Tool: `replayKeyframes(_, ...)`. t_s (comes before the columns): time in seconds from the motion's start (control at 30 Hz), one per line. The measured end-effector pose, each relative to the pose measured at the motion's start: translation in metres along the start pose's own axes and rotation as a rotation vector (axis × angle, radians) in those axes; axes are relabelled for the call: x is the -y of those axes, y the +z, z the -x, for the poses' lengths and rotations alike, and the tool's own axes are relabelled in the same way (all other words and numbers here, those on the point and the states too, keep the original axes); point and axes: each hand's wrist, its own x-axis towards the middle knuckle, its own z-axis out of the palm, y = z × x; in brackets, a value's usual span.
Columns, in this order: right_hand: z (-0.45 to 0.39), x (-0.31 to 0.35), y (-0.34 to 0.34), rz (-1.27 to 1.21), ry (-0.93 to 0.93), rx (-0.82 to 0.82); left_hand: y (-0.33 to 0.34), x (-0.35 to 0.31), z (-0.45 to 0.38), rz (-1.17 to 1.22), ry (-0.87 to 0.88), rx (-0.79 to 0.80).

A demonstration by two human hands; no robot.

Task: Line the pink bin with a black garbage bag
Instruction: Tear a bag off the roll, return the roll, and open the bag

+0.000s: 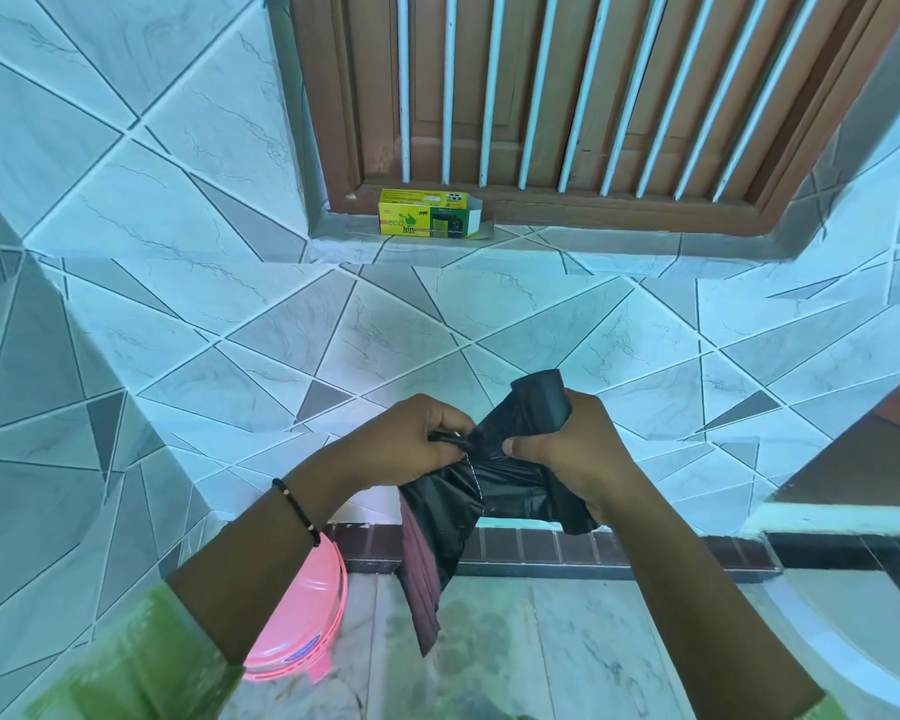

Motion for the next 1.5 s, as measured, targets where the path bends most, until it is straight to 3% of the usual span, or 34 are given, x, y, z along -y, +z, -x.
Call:
replayKeyframes(0.13, 0.002, 0.0, 0.004, 0.058, -0.014, -0.012, 0.003, 0.004, 0.001, -0.037, 0.009, -0.03)
replayKeyframes(0.23, 0.001, 0.002, -0.002, -0.03, -0.002, -0.08, 0.005, 0.005, 0.002, 0.03, 0.023, -0.136)
replayKeyframes(0.37, 0.001, 0.004, -0.008, -0.174, 0.023, -0.127, -0.001, 0.008, 0.009, 0.003, -0.055, -0.006)
replayKeyframes(0.43, 0.001, 0.006, -0.011, -0.189, 0.033, -0.066, -0.002, 0.009, 0.012, -0.002, -0.059, 0.011)
replayKeyframes(0.6, 0.006, 0.005, -0.02, -0.031, 0.07, 0.294, -0.011, 0.01, 0.012, 0.21, -0.114, -0.018)
replayKeyframes(0.8, 0.001, -0.004, -0.018, -0.029, 0.061, 0.174, -0.005, 0.012, 0.014, 0.209, -0.154, -0.023)
replayKeyframes(0.97, 0.004, -0.004, -0.019, -0.076, 0.055, 0.218, 0.004, 0.011, 0.018, 0.14, -0.127, -0.057)
replayKeyframes(1.1, 0.008, -0.001, -0.01, 0.229, 0.008, 0.299, 0.009, 0.005, 0.013, 0.052, -0.064, -0.118)
replayKeyframes(1.2, 0.008, 0.002, -0.003, 0.403, -0.088, 0.252, 0.008, 0.007, 0.013, 0.006, -0.06, -0.103)
replayKeyframes(1.3, 0.007, 0.006, -0.006, 0.265, -0.074, 0.242, 0.006, 0.01, 0.017, 0.009, -0.08, -0.03)
replayKeyframes(1.5, 0.006, 0.01, -0.007, 0.063, 0.054, 0.351, 0.008, 0.008, 0.015, 0.147, -0.096, -0.053)
